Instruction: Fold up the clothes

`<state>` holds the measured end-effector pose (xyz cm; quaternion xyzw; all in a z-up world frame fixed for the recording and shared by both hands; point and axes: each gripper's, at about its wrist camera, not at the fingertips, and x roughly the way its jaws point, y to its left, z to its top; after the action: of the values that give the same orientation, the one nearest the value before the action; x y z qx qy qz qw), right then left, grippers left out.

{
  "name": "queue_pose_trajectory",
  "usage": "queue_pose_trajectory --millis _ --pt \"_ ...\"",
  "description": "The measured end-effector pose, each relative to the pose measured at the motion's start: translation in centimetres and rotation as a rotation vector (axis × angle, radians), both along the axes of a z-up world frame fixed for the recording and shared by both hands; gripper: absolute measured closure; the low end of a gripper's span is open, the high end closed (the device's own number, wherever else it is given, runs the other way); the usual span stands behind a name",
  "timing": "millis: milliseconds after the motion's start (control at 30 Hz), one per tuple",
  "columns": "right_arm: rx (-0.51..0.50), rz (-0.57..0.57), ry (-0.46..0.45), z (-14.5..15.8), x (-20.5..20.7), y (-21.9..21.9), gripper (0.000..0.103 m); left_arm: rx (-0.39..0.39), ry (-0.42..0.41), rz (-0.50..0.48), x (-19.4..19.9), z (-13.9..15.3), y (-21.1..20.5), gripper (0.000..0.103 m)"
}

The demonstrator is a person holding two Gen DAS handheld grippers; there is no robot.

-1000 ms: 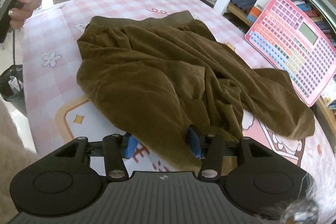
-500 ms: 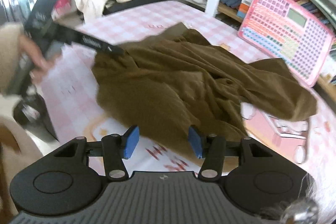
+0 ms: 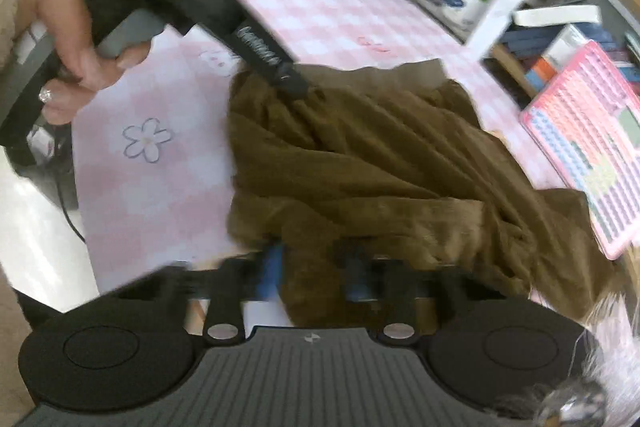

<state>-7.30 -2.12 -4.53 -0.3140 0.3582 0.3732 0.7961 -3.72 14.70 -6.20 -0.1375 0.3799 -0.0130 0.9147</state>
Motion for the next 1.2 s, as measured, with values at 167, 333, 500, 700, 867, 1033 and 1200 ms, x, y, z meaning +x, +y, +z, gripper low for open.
queue_pose_trajectory --millis 167,333,500,700,867,1033,1200 --pt "0.316 -0.371 0.091 5.9 0.6 -11.5 0.093 -0.018 0.003 -0.018 -0.1 0.0 0.6 0.082" --pt "0.394 -1.037 0.032 5.8 -0.2 -26.8 0.093 -0.038 0.002 -0.032 -0.3 0.0 0.9 0.081" --pt "0.408 -1.364 0.047 3.9 -1.7 -33.1 0.084 -0.061 -0.008 -0.024 -1.0 1.0 1.8 0.075" --pt "0.754 -1.455 0.305 1.7 -3.4 -34.1 0.054 -0.182 0.033 0.111 -2.4 0.9 4.7 0.069" --pt "0.472 -1.224 0.236 2.8 -2.9 -29.5 0.042 -0.284 0.094 0.185 -2.6 -0.2 5.8 0.054" --pt "0.315 -0.86 0.162 4.2 -2.5 -23.8 0.037 -0.249 0.111 0.173 -1.3 -0.8 4.6 0.052" --pt "0.239 -0.735 0.178 2.2 -0.5 -19.7 0.051 -0.213 0.11 0.175 -0.2 -0.9 3.4 0.069"
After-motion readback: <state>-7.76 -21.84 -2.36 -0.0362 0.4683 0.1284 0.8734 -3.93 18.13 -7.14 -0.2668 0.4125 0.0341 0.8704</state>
